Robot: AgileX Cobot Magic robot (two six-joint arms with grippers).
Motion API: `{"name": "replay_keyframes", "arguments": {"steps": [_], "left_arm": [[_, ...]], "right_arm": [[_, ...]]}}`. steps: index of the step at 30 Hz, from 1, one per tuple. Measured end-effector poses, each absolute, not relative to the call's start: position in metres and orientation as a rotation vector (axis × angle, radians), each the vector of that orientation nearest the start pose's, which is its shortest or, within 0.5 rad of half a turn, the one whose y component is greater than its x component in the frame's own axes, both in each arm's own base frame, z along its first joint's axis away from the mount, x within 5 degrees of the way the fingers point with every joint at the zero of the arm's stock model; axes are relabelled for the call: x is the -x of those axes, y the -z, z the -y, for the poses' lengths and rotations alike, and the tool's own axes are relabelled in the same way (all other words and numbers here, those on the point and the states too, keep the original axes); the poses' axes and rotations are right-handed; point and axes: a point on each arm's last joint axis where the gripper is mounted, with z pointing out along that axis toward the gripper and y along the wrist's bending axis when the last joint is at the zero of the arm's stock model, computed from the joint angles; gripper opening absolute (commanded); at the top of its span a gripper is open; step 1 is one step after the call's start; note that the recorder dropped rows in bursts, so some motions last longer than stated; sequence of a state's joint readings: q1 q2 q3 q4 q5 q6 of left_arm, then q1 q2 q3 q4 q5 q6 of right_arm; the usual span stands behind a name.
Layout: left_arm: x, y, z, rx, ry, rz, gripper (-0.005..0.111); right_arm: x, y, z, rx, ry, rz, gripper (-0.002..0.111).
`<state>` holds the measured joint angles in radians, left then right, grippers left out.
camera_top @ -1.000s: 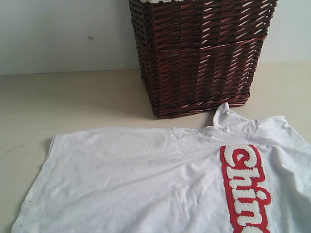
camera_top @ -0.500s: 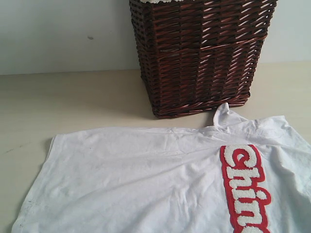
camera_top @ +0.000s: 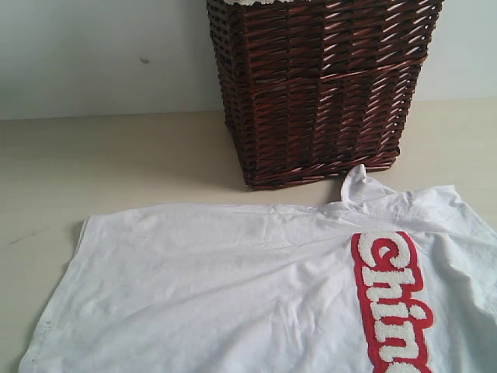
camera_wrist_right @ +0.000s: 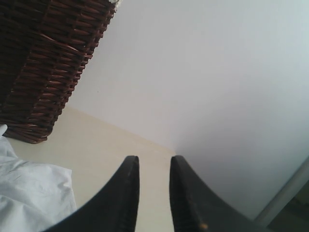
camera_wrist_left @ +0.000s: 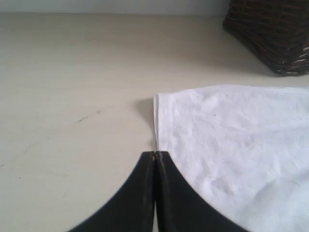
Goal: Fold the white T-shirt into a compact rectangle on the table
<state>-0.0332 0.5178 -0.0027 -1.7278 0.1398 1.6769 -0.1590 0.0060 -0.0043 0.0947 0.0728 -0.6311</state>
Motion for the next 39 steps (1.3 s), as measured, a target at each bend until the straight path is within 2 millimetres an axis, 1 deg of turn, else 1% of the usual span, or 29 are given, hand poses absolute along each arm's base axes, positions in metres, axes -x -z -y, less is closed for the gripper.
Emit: {"name": "replay_keyframes", "arguments": {"steps": [8, 17, 19, 21, 25, 26, 27, 29, 31, 32, 34, 36, 38, 39], "left_arm": [[-0.093, -0.177, 0.014, -0.060, 0.175, -1.977, 0.000], [-0.093, -0.177, 0.016, -0.074, 0.197, -1.973, 0.000], [-0.093, -0.176, 0.016, -0.074, 0.197, -1.975, 0.000], [-0.093, -0.176, 0.016, -0.074, 0.197, -1.976, 0.000], [-0.093, -0.176, 0.016, -0.074, 0.197, -1.975, 0.000], [-0.093, -0.176, 0.016, -0.074, 0.197, -1.975, 0.000], [-0.093, -0.176, 0.016, -0.076, 0.199, -1.975, 0.000], [-0.093, -0.176, 0.016, -0.076, 0.199, -1.975, 0.000], [-0.093, -0.176, 0.016, -0.076, 0.199, -1.975, 0.000], [-0.093, -0.176, 0.016, -0.076, 0.199, -1.975, 0.000], [-0.093, -0.176, 0.016, -0.076, 0.199, -1.975, 0.000], [-0.093, -0.176, 0.016, -0.076, 0.199, -1.975, 0.000], [-0.093, -0.176, 0.016, -0.076, 0.199, -1.975, 0.000], [-0.093, -0.176, 0.016, -0.076, 0.199, -1.975, 0.000]], "right_arm": [[-0.056, -0.208, 0.008, 0.303, 0.542, -1.554, 0.024], [-0.056, -0.208, 0.008, 0.303, 0.542, -1.554, 0.024], [-0.056, -0.208, 0.008, 0.269, 0.506, -1.557, 0.024], [-0.056, -0.208, 0.008, 0.178, 0.411, -1.559, 0.024], [-0.056, -0.214, 0.009, -0.003, 0.254, -1.490, 0.024], [-0.055, -0.217, 0.010, -0.030, 0.240, -1.461, 0.024], [-0.055, -0.220, 0.011, -0.050, 0.237, -1.429, 0.024], [-0.051, -0.232, 0.014, -0.102, 0.259, -1.286, 0.024], [-0.049, -0.242, 0.016, -0.121, 0.281, -1.210, 0.024], [-0.050, -0.247, 0.016, -0.101, 0.290, -1.229, 0.024], [-0.062, -0.241, 0.013, -0.008, 0.317, -1.405, 0.024], [-0.075, -0.224, 0.012, 0.124, 0.363, -1.625, 0.024], [-0.087, -0.204, 0.013, 0.268, 0.397, -1.867, 0.024], [-0.091, -0.196, 0.013, 0.328, 0.407, -1.958, 0.024]]}}
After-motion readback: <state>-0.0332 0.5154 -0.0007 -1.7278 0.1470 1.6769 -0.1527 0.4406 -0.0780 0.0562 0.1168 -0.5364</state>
